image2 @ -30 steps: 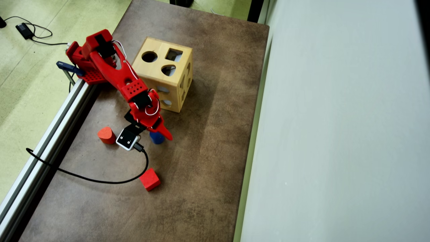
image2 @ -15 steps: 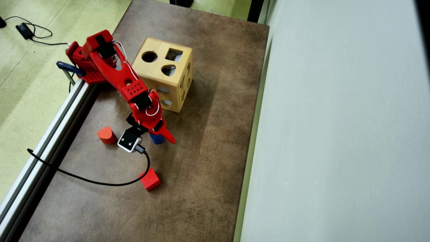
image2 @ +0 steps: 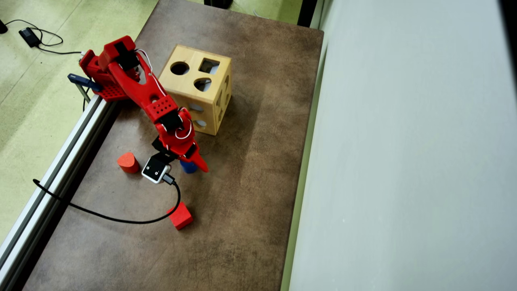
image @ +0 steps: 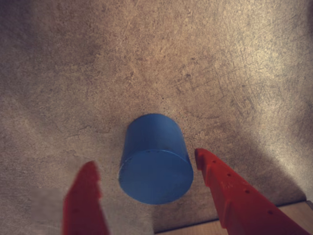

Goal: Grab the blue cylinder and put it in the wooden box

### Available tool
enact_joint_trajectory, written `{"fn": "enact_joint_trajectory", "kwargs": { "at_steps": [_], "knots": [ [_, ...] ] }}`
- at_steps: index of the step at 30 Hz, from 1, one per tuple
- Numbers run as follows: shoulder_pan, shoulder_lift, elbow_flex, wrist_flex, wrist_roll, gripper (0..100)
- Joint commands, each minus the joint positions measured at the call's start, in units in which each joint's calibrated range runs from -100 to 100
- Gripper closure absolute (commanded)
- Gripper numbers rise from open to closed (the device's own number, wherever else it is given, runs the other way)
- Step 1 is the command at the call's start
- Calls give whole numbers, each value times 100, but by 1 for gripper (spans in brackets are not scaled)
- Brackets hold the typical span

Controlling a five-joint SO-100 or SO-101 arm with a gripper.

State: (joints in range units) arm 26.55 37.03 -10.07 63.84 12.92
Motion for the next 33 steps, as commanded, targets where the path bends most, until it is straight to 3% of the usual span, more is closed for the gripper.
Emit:
{"fn": "enact_joint_trajectory", "kwargs": {
  "at_steps": [1, 13, 23, 33],
  "knots": [
    [-63, -81, -210, -51, 20, 74],
    [-63, -81, -201, -51, 20, 80],
    [-63, -234, -210, -188, 15, 98],
    [-63, -2289, -84, 102, -24, 98]
  ]
}}
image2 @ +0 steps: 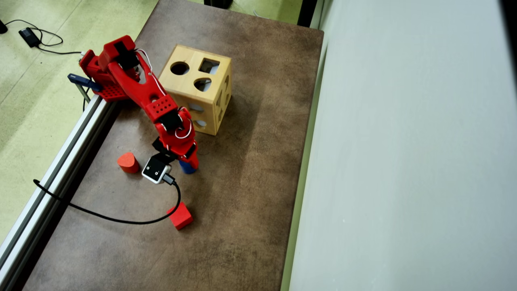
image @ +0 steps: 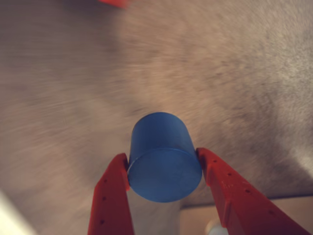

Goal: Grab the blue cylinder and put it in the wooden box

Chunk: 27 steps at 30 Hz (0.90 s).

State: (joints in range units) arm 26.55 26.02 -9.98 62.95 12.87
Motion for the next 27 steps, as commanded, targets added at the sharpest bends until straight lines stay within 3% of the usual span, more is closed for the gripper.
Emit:
{"fn": "enact_joint_trajectory", "kwargs": {
  "at_steps": [1, 14, 27],
  "knots": [
    [-63, -1417, -93, 351, -20, 98],
    [-486, -3421, -102, 2844, 15, 98],
    [-2470, -4500, 470, 3479, -34, 98]
  ]
}}
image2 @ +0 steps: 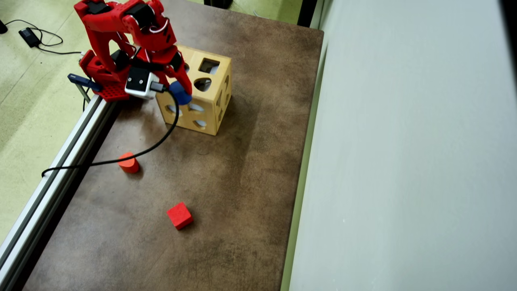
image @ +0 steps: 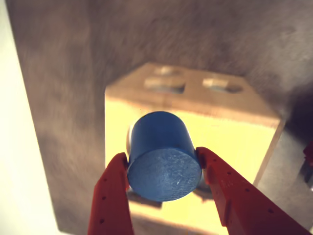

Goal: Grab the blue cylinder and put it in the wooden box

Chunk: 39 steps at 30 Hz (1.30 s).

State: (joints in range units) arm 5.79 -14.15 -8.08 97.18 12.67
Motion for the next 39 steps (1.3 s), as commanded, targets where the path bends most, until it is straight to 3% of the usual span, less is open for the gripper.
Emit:
{"fn": "enact_joint_trajectory", "kwargs": {
  "at_steps": [1, 22, 39],
  "knots": [
    [-497, -559, 459, 49, -15, 98],
    [-928, -1893, 2686, 17, -15, 98],
    [-1180, -1842, 2901, -280, -20, 98]
  ]
}}
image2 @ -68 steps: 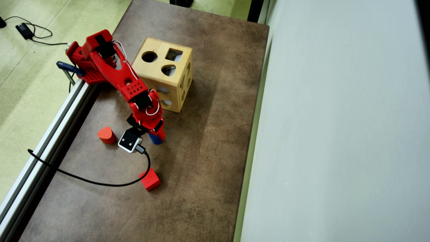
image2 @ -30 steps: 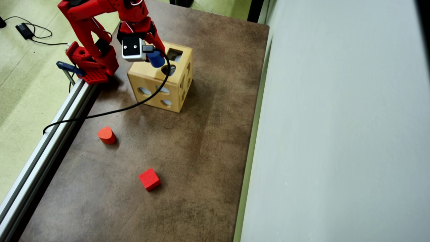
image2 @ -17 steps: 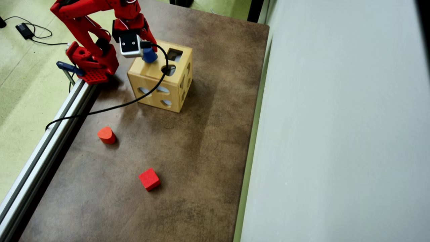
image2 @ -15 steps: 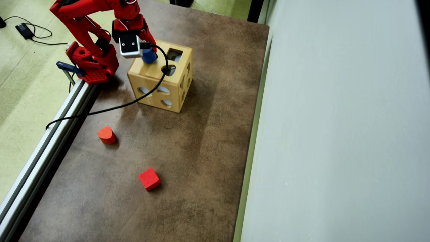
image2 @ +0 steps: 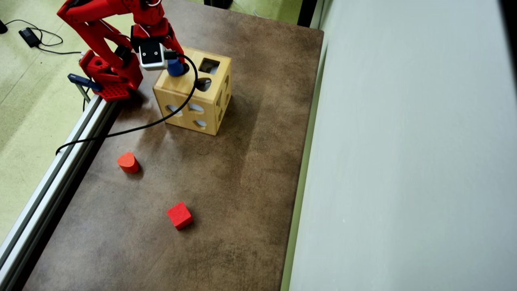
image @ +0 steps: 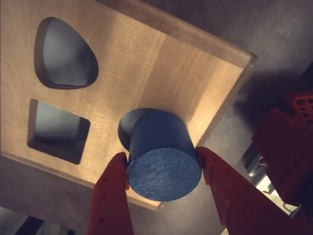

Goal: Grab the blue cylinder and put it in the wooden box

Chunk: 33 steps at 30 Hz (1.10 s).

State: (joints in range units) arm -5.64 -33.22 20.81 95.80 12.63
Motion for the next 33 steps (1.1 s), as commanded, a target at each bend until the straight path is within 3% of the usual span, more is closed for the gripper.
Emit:
{"fn": "enact_joint_trajectory", "kwargs": {
  "at_steps": [1, 33],
  "knots": [
    [-23, 65, 12, -143, -15, 98],
    [-45, -3, 736, -409, -20, 98]
  ]
}}
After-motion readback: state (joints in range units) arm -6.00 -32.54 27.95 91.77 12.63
